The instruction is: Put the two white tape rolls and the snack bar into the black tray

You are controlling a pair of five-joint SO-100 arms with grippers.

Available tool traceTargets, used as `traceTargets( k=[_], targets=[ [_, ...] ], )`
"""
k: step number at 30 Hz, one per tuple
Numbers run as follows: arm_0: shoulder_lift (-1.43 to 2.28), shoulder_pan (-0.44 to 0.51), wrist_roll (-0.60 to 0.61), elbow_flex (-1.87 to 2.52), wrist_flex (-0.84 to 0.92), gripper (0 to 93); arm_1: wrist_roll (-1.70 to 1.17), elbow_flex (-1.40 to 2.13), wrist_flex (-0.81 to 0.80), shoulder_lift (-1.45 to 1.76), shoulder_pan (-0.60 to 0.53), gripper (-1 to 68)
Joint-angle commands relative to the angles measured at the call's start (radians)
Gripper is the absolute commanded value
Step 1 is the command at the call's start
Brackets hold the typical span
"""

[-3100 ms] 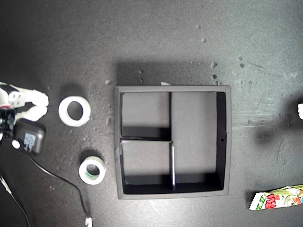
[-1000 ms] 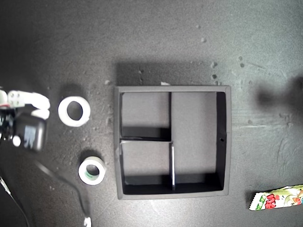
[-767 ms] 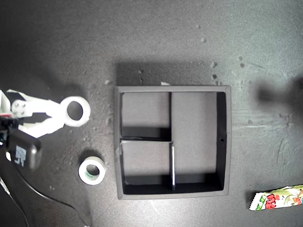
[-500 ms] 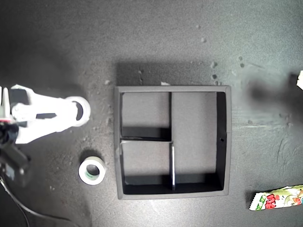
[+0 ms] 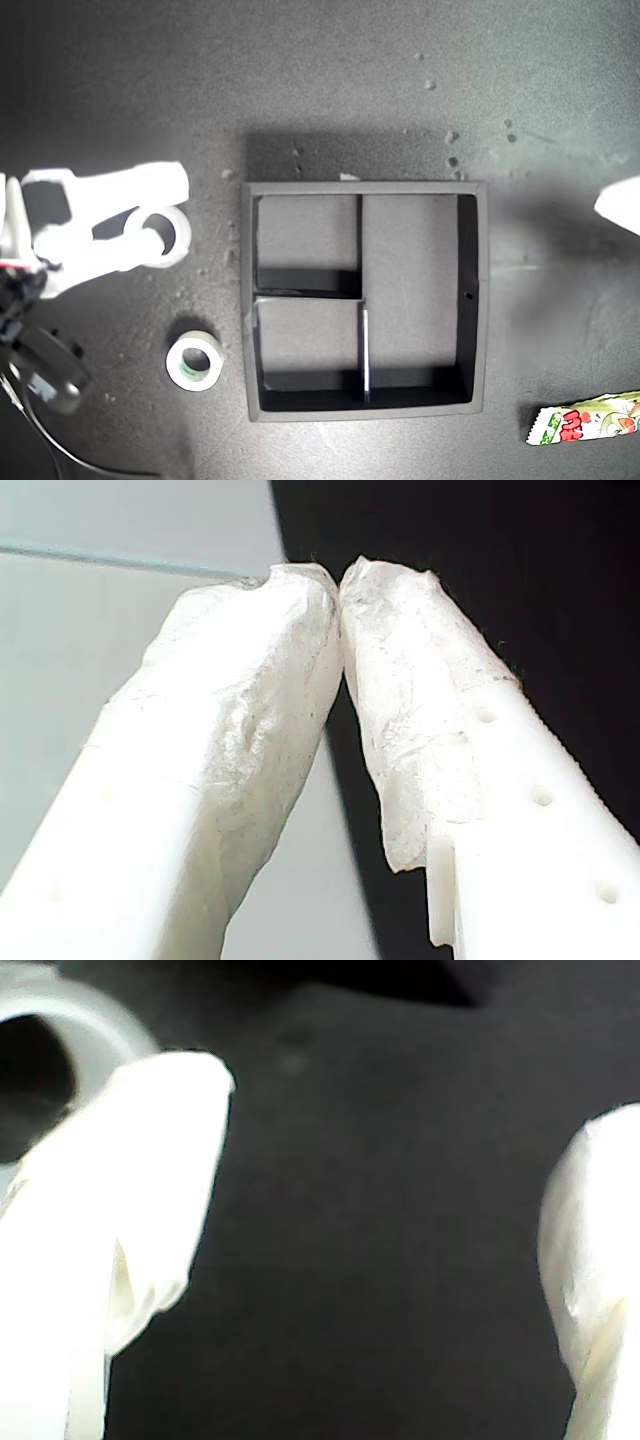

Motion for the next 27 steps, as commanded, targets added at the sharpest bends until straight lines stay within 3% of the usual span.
traceTargets(
  k=[1,6,13,27],
  targets=[
    [-0.110,0.026,-0.075,-0.069,0.080,23.1,-0.084,0.012,-0.063,0.009,-0.037,-0.3],
    [-0.055,0.078,-0.135,0.072,0.002,23.0,0.005,-0.009,-0.141,0.009,-0.074,-0.3],
    [-0.055,0.150,-0.178,0.107,-0.015,19.0,0.130,0.011,-0.080,0.009,0.008,-0.3],
    [-0.299,0.133,-0.190,0.095,-0.114,19.7,0.158,0.011,-0.048,0.009,0.021,-0.4]
  ],
)
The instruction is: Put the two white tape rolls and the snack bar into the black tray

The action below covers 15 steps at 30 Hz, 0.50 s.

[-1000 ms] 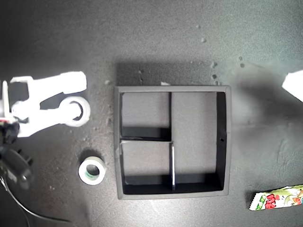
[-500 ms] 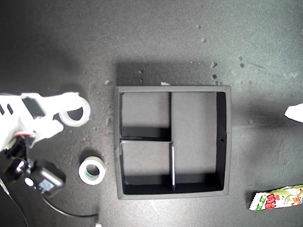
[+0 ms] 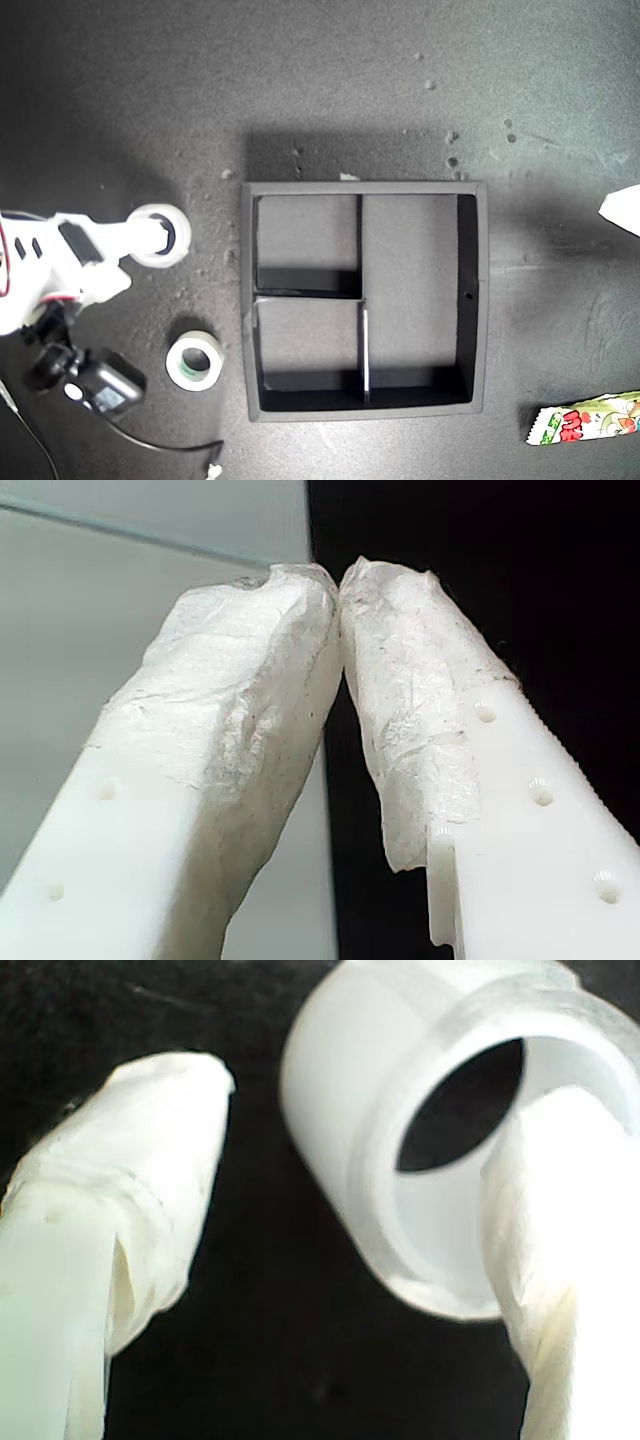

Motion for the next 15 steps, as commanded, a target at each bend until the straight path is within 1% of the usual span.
traceTargets(
  k=[1,4,7,8,10,12,15],
  targets=[
    [-0.086,-0.023,-0.008,-0.054,-0.017,19.7,0.009,0.011,0.003,0.009,-0.005,-0.4],
    [-0.156,-0.054,-0.018,-0.077,-0.017,17.2,0.026,0.011,-0.008,0.009,-0.008,-0.4],
    [-0.166,-0.089,-0.026,-0.097,-0.014,7.3,0.037,0.005,-0.006,0.009,-0.021,-0.4],
    [-0.150,-0.101,-0.025,-0.101,-0.008,4.8,0.043,-0.003,0.008,0.011,-0.026,-0.4],
    [-0.097,-0.126,-0.012,-0.123,0.031,1.9,0.095,-0.057,0.094,0.012,-0.020,-0.4],
    [-0.038,-0.149,0.025,-0.178,0.094,0.8,0.000,-0.041,0.025,0.051,-0.040,-0.4],
    [0.003,-0.183,0.097,-0.337,0.199,0.3,-0.140,-0.043,0.037,0.097,-0.077,-0.4]
  ],
)
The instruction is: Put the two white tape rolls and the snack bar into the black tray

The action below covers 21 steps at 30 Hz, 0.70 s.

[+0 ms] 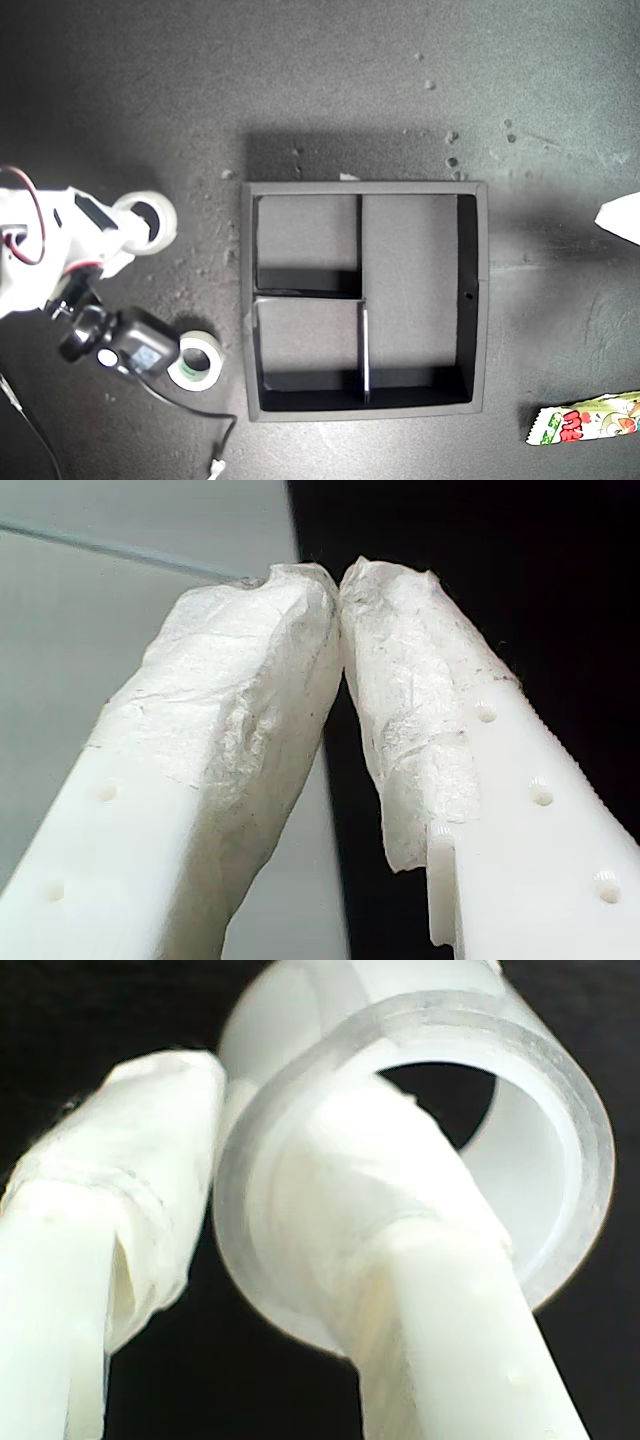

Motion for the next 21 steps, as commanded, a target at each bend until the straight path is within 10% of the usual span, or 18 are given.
traceTargets(
  k=[1,11,21],
  targets=[
    [0.041,-0.035,0.069,-0.232,0.106,0.3,-0.143,-0.018,-0.003,0.026,-0.043,-0.4],
    [-0.416,0.038,0.163,-0.911,0.278,0.3,-0.005,-0.094,-0.224,0.028,-0.058,-0.5],
    [-0.792,0.048,0.179,-1.275,0.357,0.6,-0.083,-0.449,-0.015,-0.179,-0.169,-0.3]
  ],
)
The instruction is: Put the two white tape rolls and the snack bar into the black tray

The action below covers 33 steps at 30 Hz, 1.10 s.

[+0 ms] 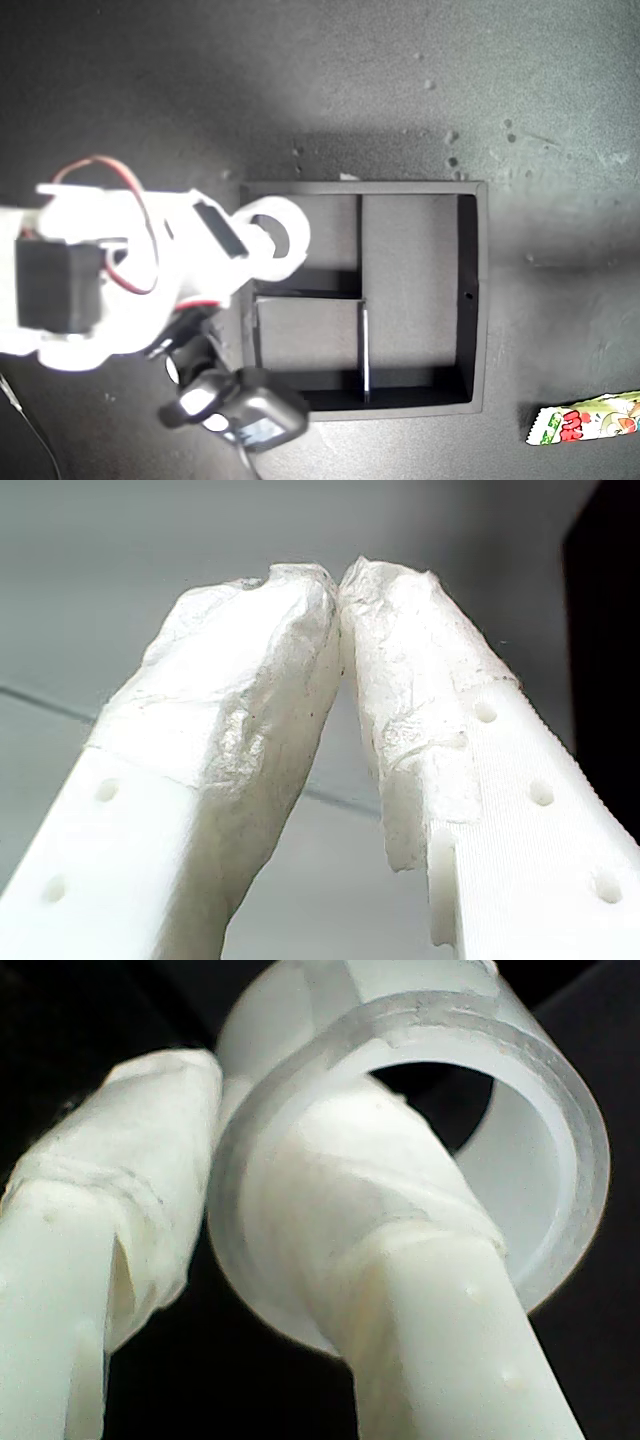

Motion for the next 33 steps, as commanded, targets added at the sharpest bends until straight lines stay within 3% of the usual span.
traceTargets(
  k=[1,6,12,14,18,24,27,33],
  targets=[
    [-0.141,0.028,0.011,-0.308,0.106,0.5,-0.002,-0.163,0.054,-0.138,-0.025,-0.2],
    [-0.583,0.051,-0.041,-1.063,0.499,0.2,0.078,-0.359,0.164,-0.385,-0.087,-0.1],
    [-0.532,0.046,-0.137,-0.856,0.492,0.4,0.230,-0.446,0.256,-0.575,-0.190,2.2],
    [-0.546,0.049,-0.153,-0.844,0.492,2.0,0.313,-0.442,0.287,-0.615,-0.216,5.3],
    [-0.577,0.069,-0.192,-0.828,0.492,14.4,0.517,-0.399,0.353,-0.640,-0.282,14.3],
    [-0.607,0.086,-0.232,-0.836,0.492,18.1,0.821,-0.287,0.351,-0.640,-0.430,23.0],
    [-0.560,0.069,-0.233,-0.825,0.492,17.7,0.996,-0.198,0.310,-0.640,-0.522,25.1],
    [-0.316,0.032,-0.244,-0.713,0.492,16.7,1.318,-0.003,0.063,-0.640,-0.739,25.8]
  ],
)
